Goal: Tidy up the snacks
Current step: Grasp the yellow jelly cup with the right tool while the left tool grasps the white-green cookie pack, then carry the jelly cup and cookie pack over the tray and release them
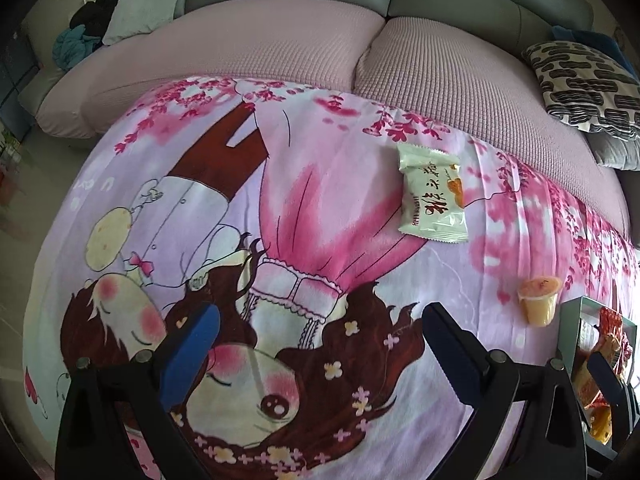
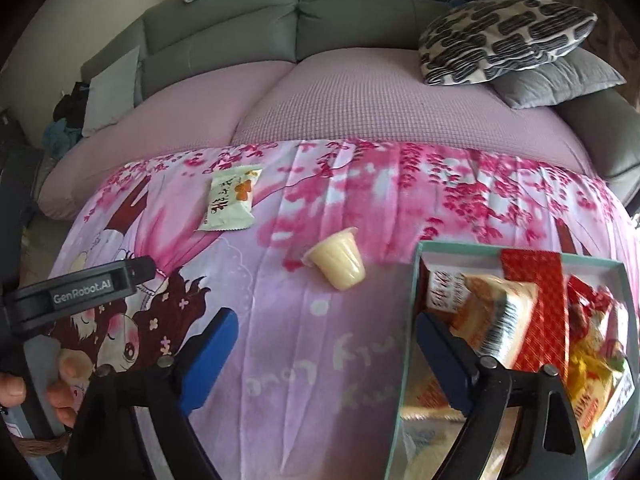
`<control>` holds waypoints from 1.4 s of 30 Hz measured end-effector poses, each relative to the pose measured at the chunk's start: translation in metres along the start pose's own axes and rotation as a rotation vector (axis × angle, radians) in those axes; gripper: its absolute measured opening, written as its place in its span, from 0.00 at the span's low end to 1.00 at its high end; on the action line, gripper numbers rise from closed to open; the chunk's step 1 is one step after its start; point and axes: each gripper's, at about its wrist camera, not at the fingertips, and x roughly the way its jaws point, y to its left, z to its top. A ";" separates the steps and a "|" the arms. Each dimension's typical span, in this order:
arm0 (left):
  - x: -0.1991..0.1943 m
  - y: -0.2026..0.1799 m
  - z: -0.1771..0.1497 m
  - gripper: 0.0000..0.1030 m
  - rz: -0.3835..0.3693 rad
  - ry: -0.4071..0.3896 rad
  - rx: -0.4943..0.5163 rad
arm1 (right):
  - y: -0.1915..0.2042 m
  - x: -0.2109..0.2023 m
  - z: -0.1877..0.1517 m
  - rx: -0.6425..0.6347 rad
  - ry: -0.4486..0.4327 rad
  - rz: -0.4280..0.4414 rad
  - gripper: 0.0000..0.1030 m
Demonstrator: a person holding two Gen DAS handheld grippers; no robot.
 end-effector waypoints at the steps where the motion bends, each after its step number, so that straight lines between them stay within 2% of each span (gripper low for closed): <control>1: 0.002 0.000 0.001 0.98 -0.009 0.006 0.002 | 0.001 0.004 0.002 -0.003 0.005 0.004 0.85; 4: 0.006 -0.003 0.007 0.98 -0.049 0.010 0.015 | 0.001 0.017 0.008 -0.012 0.017 0.004 0.82; 15: 0.019 -0.022 0.049 0.98 -0.113 0.002 0.058 | -0.001 0.057 0.031 -0.079 0.040 -0.010 0.70; 23: 0.050 -0.060 0.070 0.97 -0.159 0.022 0.120 | -0.005 0.078 0.040 -0.097 0.047 -0.004 0.56; 25: 0.057 -0.070 0.072 0.96 -0.165 0.029 0.129 | -0.006 0.080 0.040 -0.098 0.049 0.007 0.49; 27: 0.063 -0.077 0.073 0.92 -0.166 0.035 0.139 | -0.005 0.083 0.039 -0.100 0.051 0.012 0.46; 30: 0.071 -0.087 0.076 0.66 -0.159 0.039 0.160 | -0.006 0.082 0.039 -0.092 0.045 0.020 0.46; 31: 0.072 -0.088 0.077 0.52 -0.147 0.039 0.164 | -0.006 0.082 0.040 -0.091 0.044 0.022 0.45; 36: 0.070 -0.087 0.076 0.51 -0.143 0.039 0.176 | -0.009 0.077 0.039 -0.075 0.041 0.037 0.43; 42: 0.030 -0.070 0.054 0.51 -0.180 0.004 0.125 | -0.007 0.054 0.035 -0.048 0.010 0.069 0.43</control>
